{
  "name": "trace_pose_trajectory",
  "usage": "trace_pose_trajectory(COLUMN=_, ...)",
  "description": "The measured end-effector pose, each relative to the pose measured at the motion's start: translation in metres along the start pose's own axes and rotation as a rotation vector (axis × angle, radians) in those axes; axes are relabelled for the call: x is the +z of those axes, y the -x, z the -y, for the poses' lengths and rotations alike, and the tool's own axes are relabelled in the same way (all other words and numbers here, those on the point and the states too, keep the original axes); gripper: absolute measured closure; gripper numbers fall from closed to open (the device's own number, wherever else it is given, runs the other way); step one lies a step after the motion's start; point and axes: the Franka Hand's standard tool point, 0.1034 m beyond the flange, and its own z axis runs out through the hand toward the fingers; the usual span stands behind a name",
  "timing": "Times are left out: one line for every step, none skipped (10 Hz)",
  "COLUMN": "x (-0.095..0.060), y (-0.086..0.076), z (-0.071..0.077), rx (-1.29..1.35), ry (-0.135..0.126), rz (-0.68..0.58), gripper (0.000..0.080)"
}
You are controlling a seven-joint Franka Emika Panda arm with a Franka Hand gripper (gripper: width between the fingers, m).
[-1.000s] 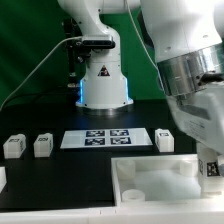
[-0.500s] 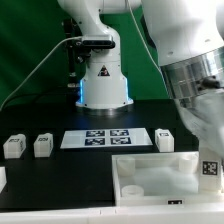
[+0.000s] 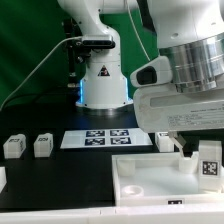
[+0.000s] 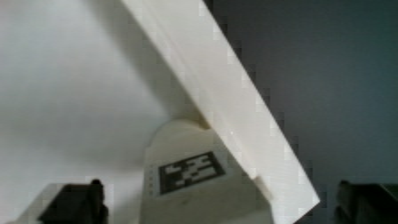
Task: Assemble one leg
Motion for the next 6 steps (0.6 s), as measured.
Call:
trace_pose_trajectory(x=0.000, y=-0.001, z=-0.001, rx=-0.129, ry=0.001, rz=0.000, gripper=0.0150)
trace_pose_trajectory(x=0.001, y=-0.012, z=-0.004, rx=-0.504, ry=0.078, rz=-0.005, gripper=0.0150)
trace_pose_trajectory(x=0.002, y=-0.012, z=0.000, rx=-0.664, ry=0.119, rz=-0.017, gripper=0.0150)
trace_pose_trajectory(x=0.003, y=-0.011, z=0.000, rx=-0.585, ry=0.101, rz=-0.017, gripper=0.0240)
trace_pose_trajectory(x=0.003, y=-0.011, z=-0.001, rx=-0.584, ry=0.100, rz=-0.017, gripper=0.0240)
trace_pose_trajectory(x=0.003, y=-0.010, z=0.000, rx=-0.439, ry=0.090, rz=-0.022, gripper=0.0420)
